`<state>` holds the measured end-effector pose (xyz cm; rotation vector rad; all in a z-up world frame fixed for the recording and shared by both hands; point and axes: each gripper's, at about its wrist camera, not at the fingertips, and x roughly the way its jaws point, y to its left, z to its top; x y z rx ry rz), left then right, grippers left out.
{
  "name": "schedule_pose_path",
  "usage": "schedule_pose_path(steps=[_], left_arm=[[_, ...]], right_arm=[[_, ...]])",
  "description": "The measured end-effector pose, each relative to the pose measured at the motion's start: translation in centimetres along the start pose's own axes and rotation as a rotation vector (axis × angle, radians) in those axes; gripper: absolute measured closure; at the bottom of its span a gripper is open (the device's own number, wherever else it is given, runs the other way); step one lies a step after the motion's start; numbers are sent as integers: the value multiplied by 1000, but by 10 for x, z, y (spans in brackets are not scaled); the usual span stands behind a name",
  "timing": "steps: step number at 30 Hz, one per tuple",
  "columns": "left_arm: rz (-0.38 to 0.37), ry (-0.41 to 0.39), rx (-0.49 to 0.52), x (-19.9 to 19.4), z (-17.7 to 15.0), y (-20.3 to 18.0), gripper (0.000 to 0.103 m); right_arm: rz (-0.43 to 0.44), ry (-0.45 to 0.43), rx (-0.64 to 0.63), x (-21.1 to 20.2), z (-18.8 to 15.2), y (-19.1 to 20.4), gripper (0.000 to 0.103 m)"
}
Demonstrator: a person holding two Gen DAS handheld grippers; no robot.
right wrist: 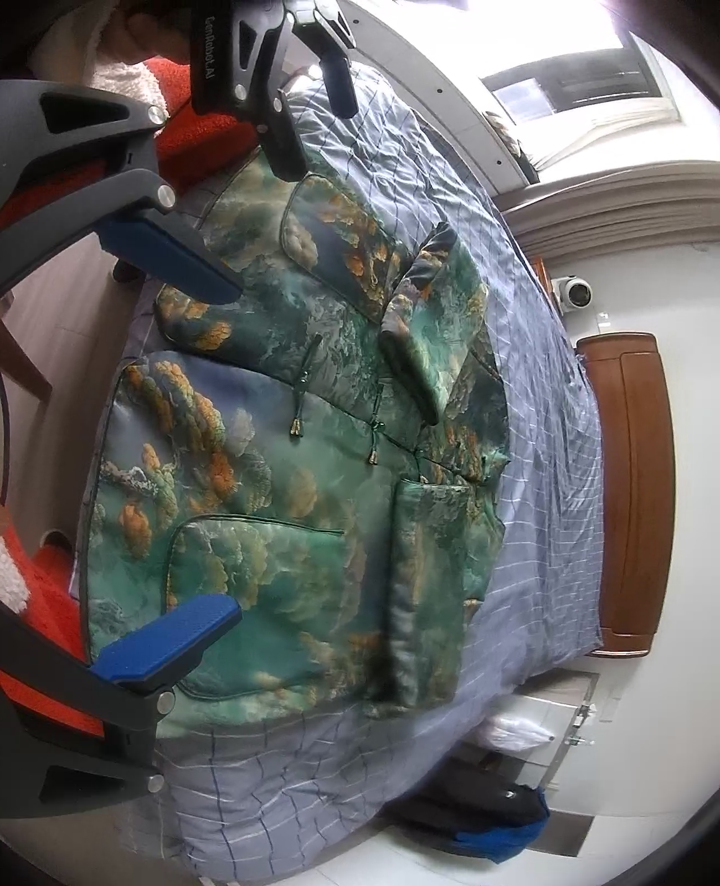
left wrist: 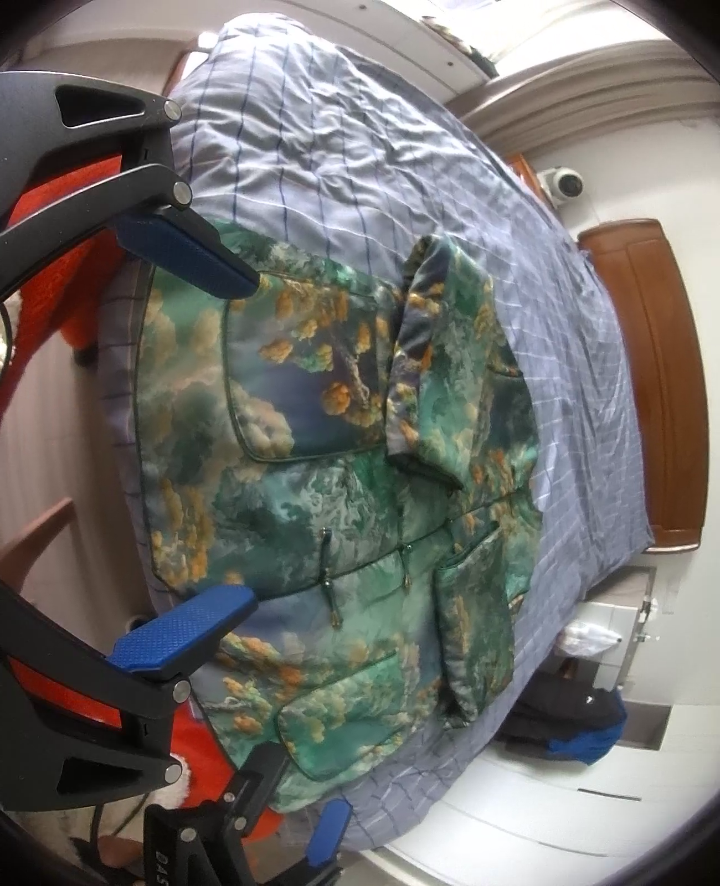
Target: Fold large clothes
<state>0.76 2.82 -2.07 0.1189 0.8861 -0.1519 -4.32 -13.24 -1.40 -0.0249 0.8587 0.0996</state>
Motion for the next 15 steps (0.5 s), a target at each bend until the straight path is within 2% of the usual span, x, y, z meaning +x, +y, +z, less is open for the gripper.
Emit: schedule_pose_path(steps=[7,15], left_arm=[[2,-6,16,-2,-2,-4,0],[7,-9,17,-1,-4,-5,0]], right_arm=[[9,30,4,5,-2,5,0],[18,11,-18,0,-1,11,0]])
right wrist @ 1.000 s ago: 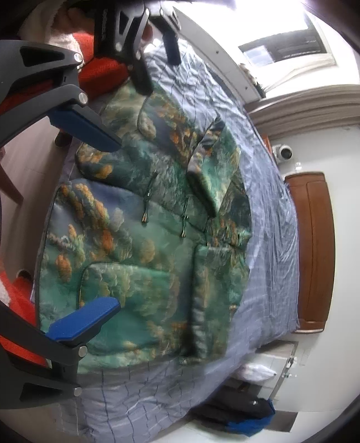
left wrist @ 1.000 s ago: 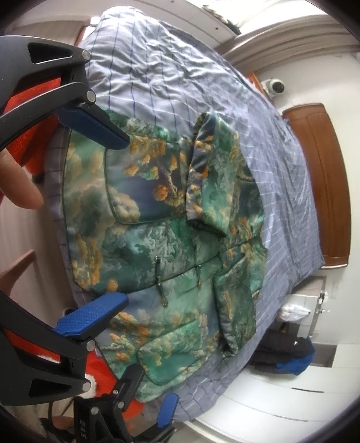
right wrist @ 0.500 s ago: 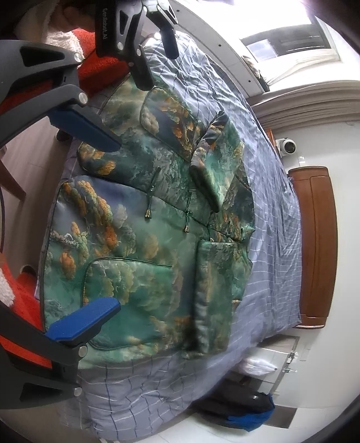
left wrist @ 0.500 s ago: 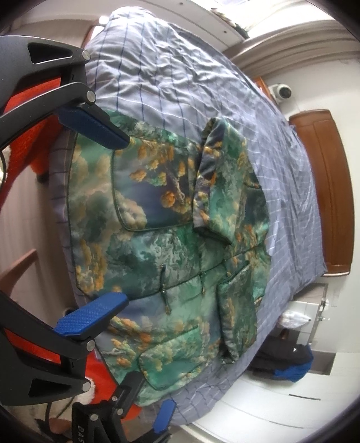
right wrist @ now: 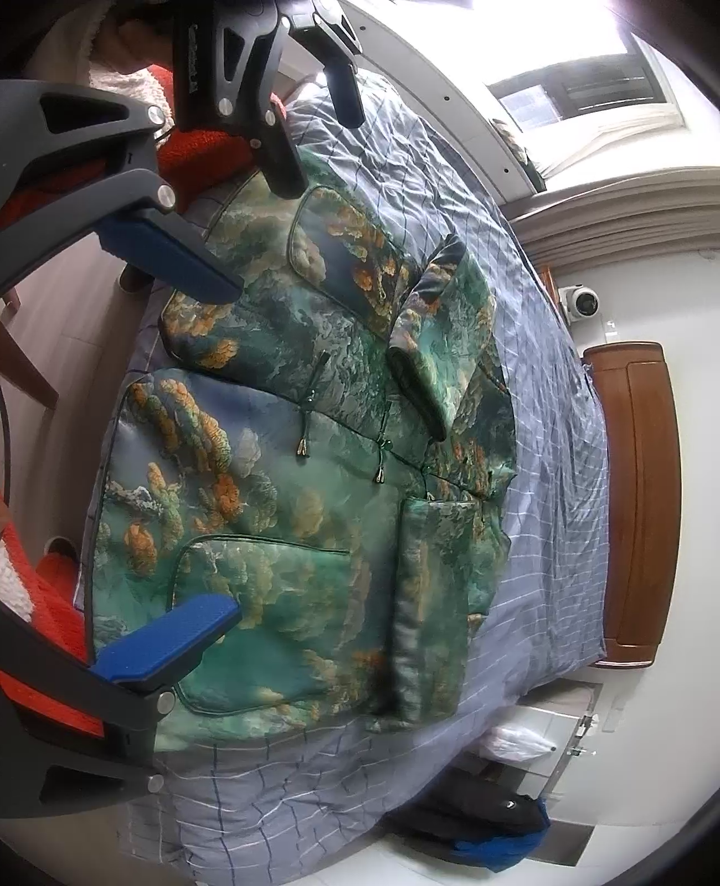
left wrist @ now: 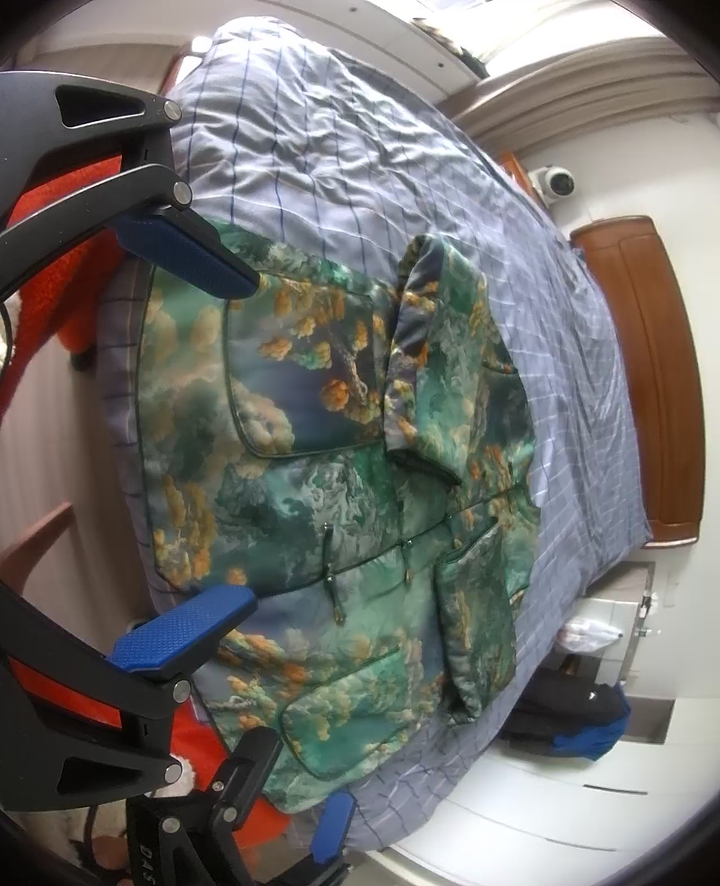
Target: Fold large clothes
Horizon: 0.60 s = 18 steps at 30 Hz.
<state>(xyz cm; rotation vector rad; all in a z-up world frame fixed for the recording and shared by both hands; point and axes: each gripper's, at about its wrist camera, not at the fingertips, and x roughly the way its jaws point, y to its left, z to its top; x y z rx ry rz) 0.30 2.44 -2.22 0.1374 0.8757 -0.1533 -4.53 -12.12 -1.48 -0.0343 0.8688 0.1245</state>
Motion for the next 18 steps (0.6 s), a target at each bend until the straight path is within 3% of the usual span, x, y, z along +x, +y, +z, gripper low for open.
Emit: schedule_pose_path(steps=[18], left_arm=[[11,2,10,-3,2,2,0]], right_arm=[[-13,-1,-20,0,0,3,0]])
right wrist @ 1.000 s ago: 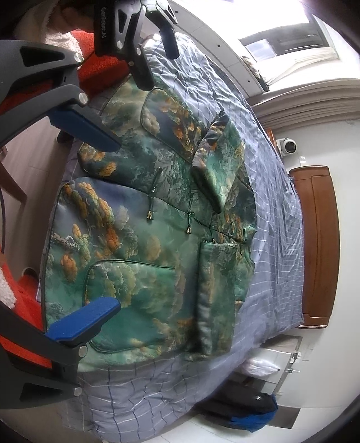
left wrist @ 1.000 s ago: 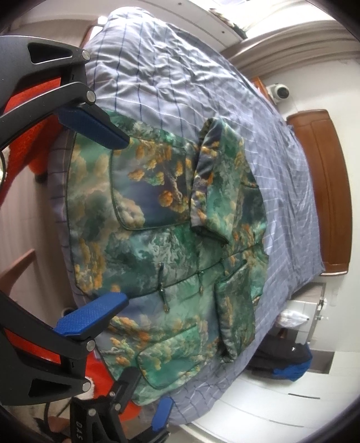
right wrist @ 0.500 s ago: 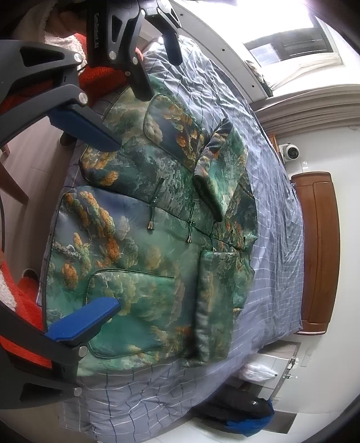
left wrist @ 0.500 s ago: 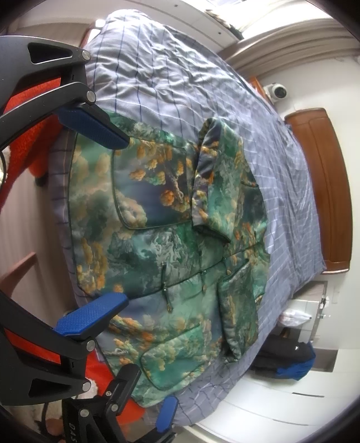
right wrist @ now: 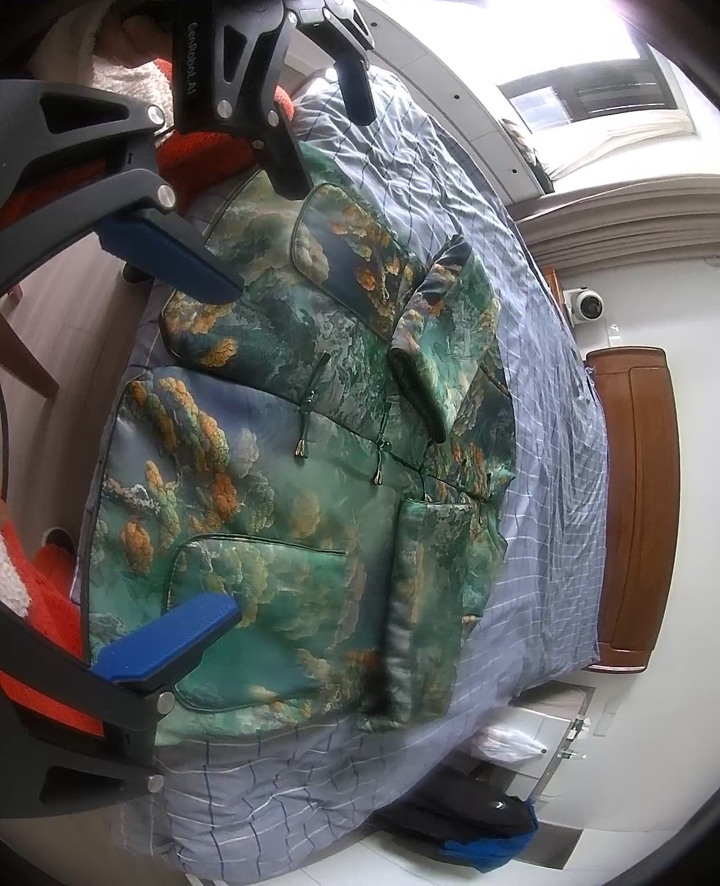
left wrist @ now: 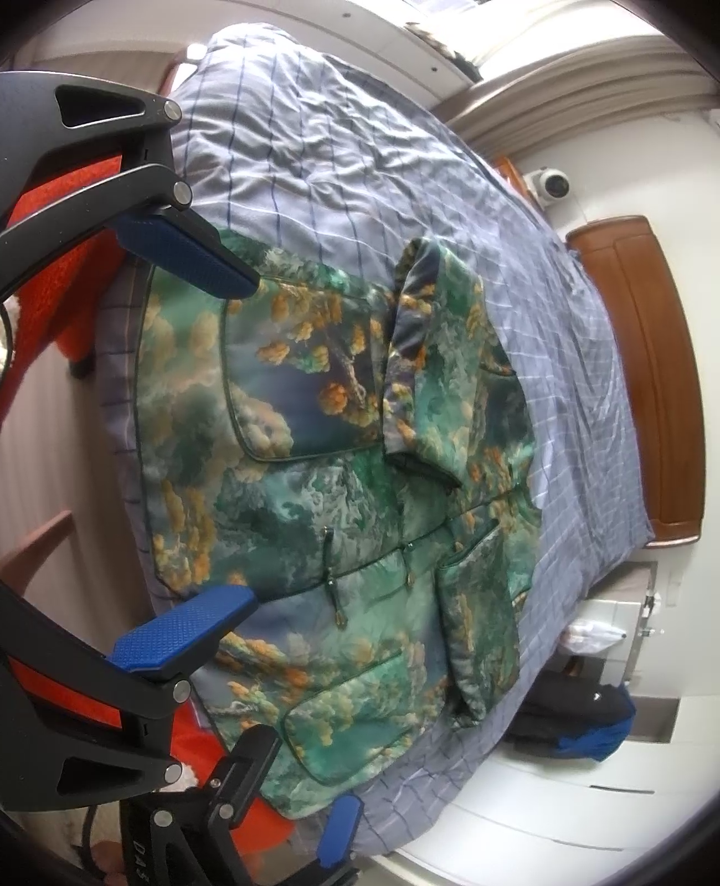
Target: Fold large clothes
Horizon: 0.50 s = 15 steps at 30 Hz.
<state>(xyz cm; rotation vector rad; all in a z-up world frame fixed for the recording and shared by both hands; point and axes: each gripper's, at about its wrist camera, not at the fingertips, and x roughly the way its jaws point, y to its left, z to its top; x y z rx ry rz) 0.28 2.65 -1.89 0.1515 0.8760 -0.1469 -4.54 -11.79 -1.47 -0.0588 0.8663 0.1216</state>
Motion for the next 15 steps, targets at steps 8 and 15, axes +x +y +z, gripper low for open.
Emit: schedule_pose_path(steps=[8,15], left_arm=[[-1,6,-2,3,-1,1,0],[-1,8,-1,6,-2,0,0]], right_arm=[[-11,11,-24,5,0,4,0],[-15,24,-27,9,0,5,0]])
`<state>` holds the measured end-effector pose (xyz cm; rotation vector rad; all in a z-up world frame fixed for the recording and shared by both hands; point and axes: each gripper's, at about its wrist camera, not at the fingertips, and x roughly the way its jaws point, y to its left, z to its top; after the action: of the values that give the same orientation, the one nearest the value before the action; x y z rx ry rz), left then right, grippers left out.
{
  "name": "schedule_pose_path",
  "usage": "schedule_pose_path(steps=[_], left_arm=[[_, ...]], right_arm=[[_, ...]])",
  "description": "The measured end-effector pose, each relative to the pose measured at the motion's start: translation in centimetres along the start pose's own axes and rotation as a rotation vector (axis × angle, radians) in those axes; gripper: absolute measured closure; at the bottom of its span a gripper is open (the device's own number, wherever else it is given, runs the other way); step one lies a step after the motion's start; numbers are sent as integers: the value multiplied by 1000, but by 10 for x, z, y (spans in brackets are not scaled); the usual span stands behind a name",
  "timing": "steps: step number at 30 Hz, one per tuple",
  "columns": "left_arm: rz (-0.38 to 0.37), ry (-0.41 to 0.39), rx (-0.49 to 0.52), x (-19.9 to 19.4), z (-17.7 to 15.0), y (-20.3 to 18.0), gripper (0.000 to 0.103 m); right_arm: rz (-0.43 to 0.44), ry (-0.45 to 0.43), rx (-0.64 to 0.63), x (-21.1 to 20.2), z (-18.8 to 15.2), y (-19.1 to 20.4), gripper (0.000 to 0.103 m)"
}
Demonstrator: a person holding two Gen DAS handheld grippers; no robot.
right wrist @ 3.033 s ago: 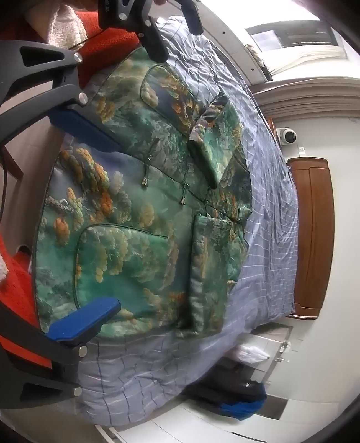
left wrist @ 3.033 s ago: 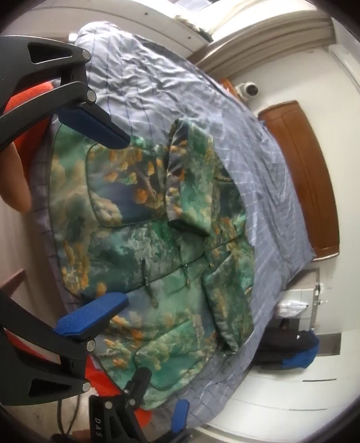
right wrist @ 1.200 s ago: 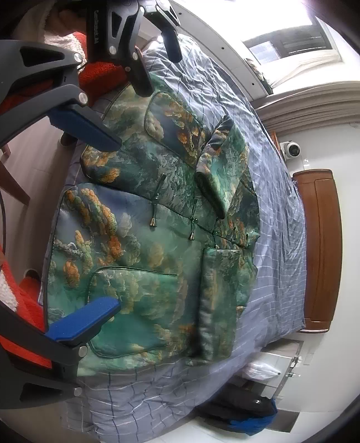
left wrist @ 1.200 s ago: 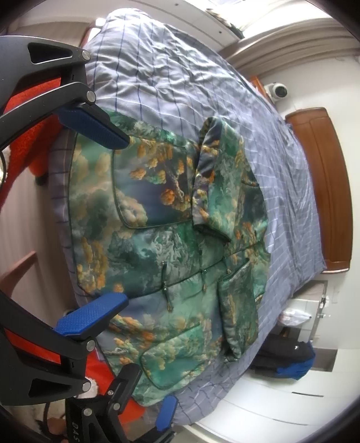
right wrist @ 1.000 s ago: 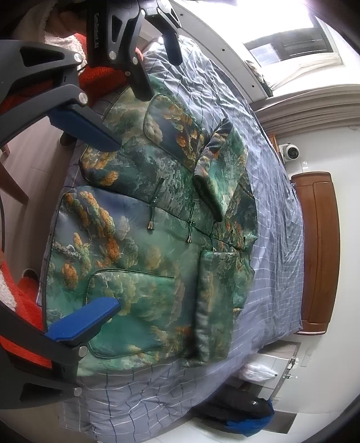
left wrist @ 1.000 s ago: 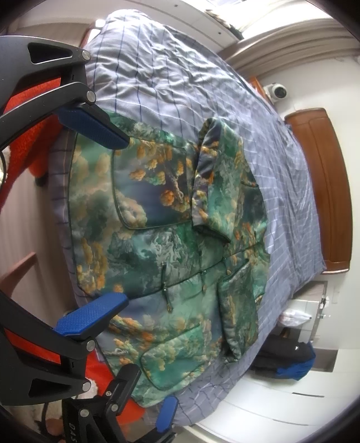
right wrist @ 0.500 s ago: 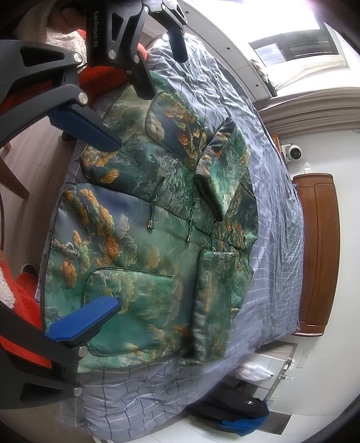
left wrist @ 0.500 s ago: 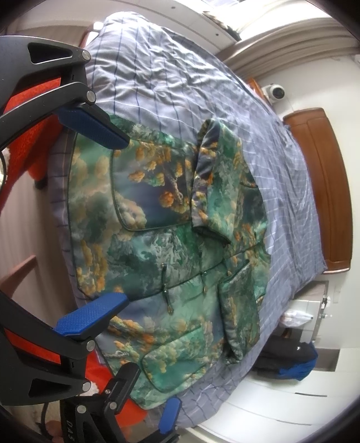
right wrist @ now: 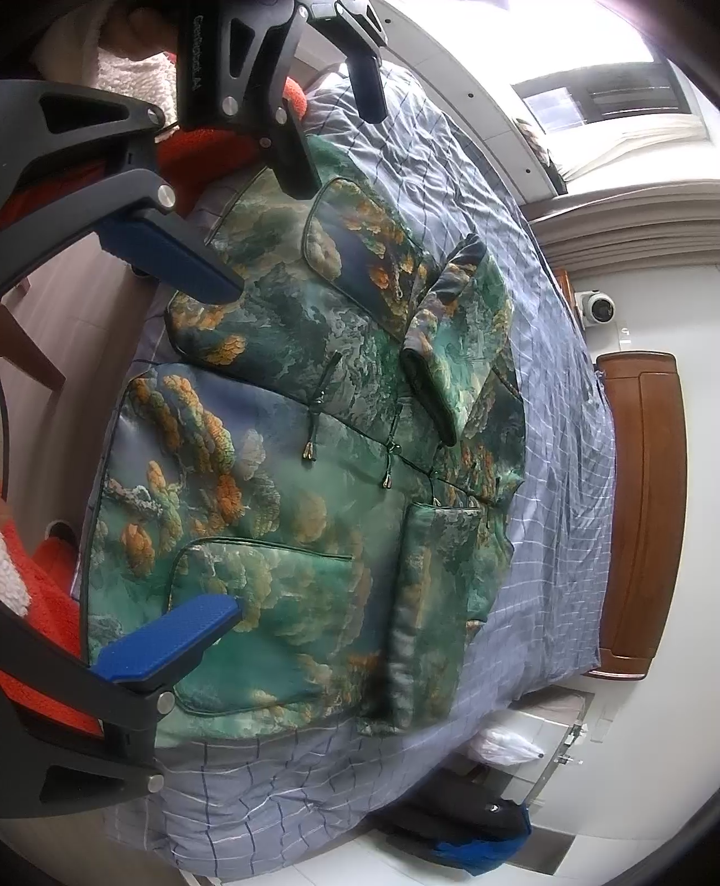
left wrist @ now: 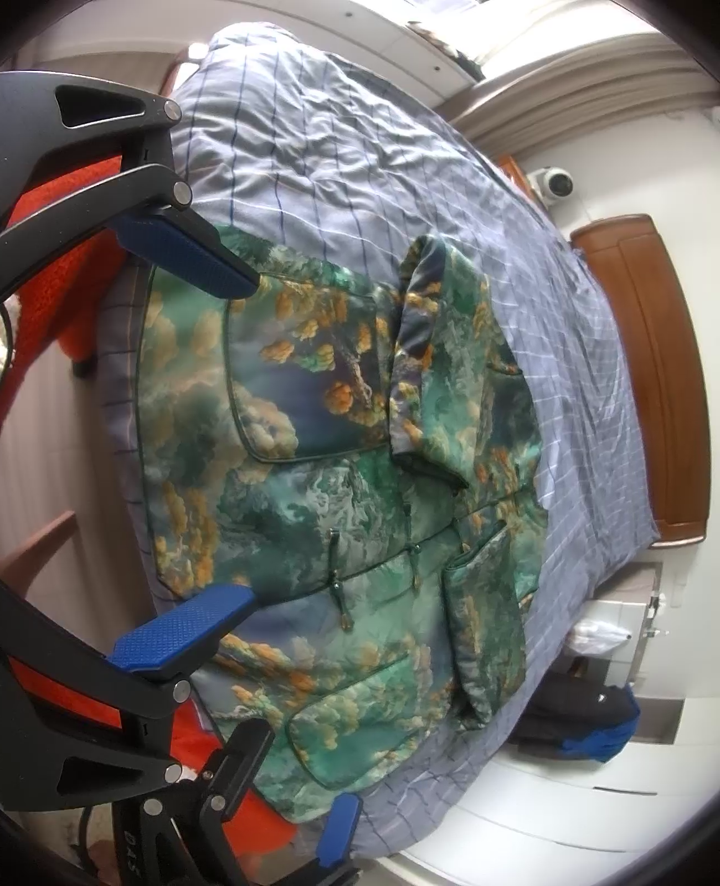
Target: Fold large clothes
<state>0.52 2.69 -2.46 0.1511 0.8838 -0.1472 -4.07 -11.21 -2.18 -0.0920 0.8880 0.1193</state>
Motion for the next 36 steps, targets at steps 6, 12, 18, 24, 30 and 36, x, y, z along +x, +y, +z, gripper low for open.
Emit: schedule_pose_path(steps=[6,12,18,24,30,36], left_arm=[[1,0,2,1,0,0,0],[1,2,4,2,0,-2,0],[2,2,3,2,0,-2,0],[4,-1,5,3,0,-3,0],[4,1,5,3,0,-4,0],[5,0,6,3,0,-4,0]], right_arm=[[0,2,2,1,-1,0,0],[2,4,1,2,-1,0,0],[7,9,-2,4,-2,2,0],[6,9,-2,4,-2,3,0],[6,10,-2,4,-2,3,0],[8,12,-7,4,-3,5,0]])
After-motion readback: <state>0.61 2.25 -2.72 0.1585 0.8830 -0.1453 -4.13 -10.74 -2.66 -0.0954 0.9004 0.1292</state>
